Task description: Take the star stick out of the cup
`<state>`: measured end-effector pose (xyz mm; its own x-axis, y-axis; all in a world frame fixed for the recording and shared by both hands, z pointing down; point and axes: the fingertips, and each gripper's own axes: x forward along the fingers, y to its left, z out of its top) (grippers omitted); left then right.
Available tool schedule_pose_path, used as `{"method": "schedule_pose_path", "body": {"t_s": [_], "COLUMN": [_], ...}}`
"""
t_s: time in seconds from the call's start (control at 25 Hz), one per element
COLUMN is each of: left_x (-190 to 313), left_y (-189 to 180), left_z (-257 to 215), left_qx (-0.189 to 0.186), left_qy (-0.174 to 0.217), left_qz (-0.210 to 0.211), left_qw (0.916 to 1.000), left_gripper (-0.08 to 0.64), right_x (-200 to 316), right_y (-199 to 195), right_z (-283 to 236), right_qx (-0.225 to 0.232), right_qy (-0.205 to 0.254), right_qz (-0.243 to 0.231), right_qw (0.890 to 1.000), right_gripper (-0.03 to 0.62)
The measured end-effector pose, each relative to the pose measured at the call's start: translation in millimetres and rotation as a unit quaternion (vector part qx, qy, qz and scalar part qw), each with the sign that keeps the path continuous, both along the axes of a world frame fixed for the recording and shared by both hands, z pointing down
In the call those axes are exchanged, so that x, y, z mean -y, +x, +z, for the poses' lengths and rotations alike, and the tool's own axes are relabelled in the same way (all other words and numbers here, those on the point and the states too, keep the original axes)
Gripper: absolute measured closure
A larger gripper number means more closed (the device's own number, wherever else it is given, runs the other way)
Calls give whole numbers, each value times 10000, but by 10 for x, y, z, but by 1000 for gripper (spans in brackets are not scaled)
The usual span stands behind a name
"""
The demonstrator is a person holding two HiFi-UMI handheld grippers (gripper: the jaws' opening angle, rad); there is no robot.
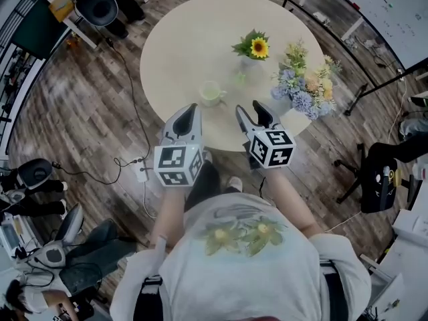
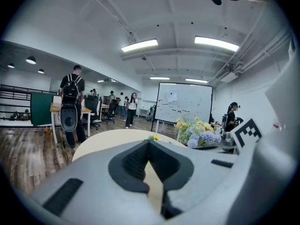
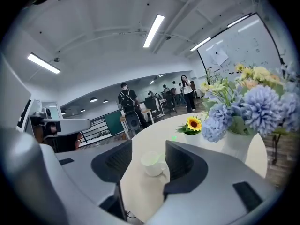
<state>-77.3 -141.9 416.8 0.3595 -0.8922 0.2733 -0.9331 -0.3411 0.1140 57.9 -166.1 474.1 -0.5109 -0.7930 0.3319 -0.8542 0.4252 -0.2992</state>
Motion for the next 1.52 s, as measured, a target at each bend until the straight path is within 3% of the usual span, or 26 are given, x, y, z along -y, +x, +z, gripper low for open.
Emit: {"method": "schedule_pose_path", "body": {"t_s": [0.8, 1.52], "left_x": [774, 1174], "left_y": [-260, -404], "left_z": [152, 387], "left_qx": [-3, 80], "left_qy": [-217, -496], "left_qz": [337, 544], "left_qw": [9992, 9973], "left_gripper": [557, 557], "right_x": [723, 1164], "right_y": [-40, -12], "right_z": [505, 962], "right_qx": [178, 405], "right_qy": [-725, -1153], "right_qz": [601, 1108], "right_qw": [9954, 9863], "right_gripper": [376, 376]}}
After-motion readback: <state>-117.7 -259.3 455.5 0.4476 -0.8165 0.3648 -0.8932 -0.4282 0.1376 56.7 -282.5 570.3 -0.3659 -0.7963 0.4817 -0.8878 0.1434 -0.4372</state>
